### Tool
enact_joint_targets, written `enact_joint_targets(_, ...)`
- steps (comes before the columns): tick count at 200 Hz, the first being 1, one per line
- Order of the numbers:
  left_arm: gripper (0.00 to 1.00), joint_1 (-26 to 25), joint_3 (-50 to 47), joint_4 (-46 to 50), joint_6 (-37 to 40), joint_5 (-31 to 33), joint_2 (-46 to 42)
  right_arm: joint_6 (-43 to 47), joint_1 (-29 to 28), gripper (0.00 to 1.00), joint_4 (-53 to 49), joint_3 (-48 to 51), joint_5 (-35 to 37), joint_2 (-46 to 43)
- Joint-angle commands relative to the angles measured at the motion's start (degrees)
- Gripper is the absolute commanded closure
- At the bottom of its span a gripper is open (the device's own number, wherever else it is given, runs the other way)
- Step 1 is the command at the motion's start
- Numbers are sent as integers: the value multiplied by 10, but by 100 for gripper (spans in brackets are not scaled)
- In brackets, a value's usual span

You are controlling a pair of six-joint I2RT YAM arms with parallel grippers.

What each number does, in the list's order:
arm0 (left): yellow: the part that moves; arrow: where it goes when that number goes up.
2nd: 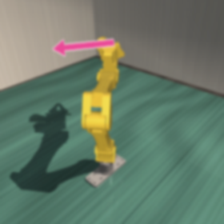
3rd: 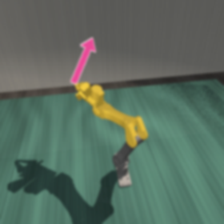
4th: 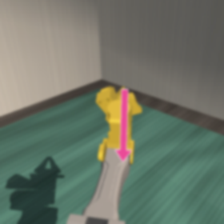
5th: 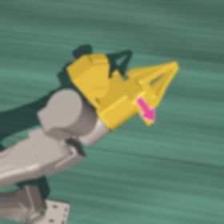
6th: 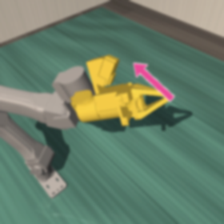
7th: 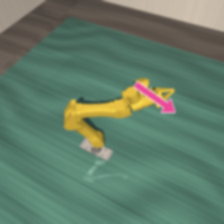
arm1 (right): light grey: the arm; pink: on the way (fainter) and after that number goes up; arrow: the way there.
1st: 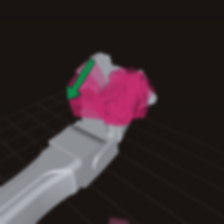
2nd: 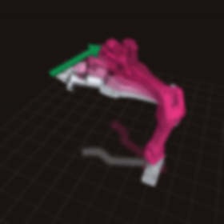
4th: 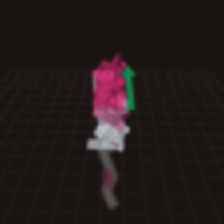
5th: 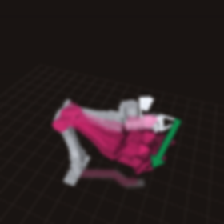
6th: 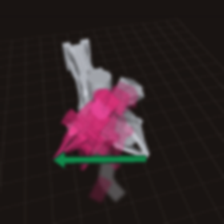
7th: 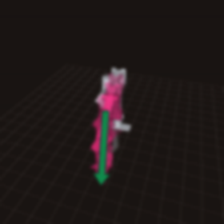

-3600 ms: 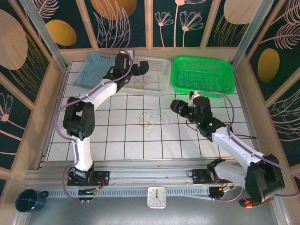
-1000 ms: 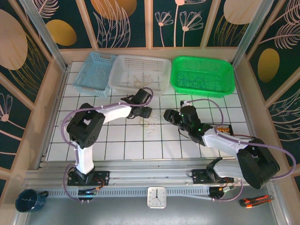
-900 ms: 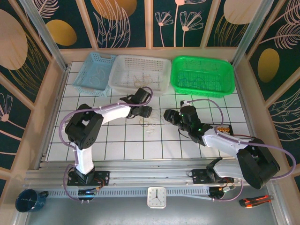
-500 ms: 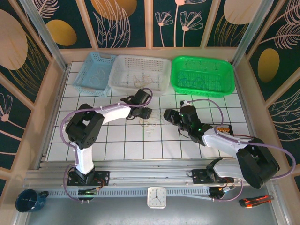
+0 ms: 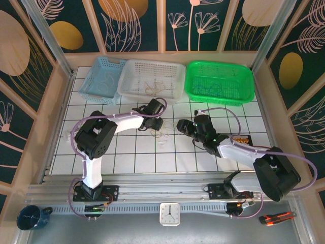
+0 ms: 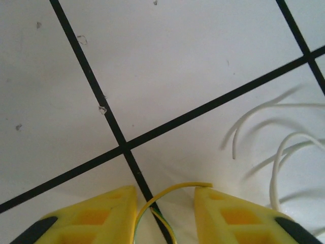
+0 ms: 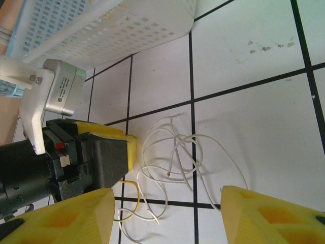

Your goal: Untangle the cables

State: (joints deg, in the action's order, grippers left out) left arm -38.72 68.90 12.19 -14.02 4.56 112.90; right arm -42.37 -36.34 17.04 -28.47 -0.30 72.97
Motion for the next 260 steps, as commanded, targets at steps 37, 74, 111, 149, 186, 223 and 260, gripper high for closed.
enact_joint_targets(37, 100, -3, -3, -17, 2, -3, 14, 22, -2, 43, 37, -37, -39, 47)
enact_joint_targets(74, 100, -3, -5, -4, -2, 11, -32, 22, -6, 43, 61, -66, -56, 108)
enact_joint_targets(111, 100, -3, -18, 3, -13, 21, -99, 8, -7, 46, 100, -93, -76, 169)
enact_joint_targets(149, 100, -3, -25, 11, -20, 25, -169, 0, -6, 48, 129, -107, -102, 199)
enact_joint_targets(186, 100, -3, -27, 11, -23, 22, -220, 9, -7, 49, 132, -96, -107, 168)
enact_joint_targets(223, 100, -3, -23, 3, -29, 0, -253, 26, -6, 48, 140, -75, -116, 126)
enact_joint_targets(260, 100, -3, -12, -5, -41, -23, -268, 32, -8, 47, 156, -76, -129, 117)
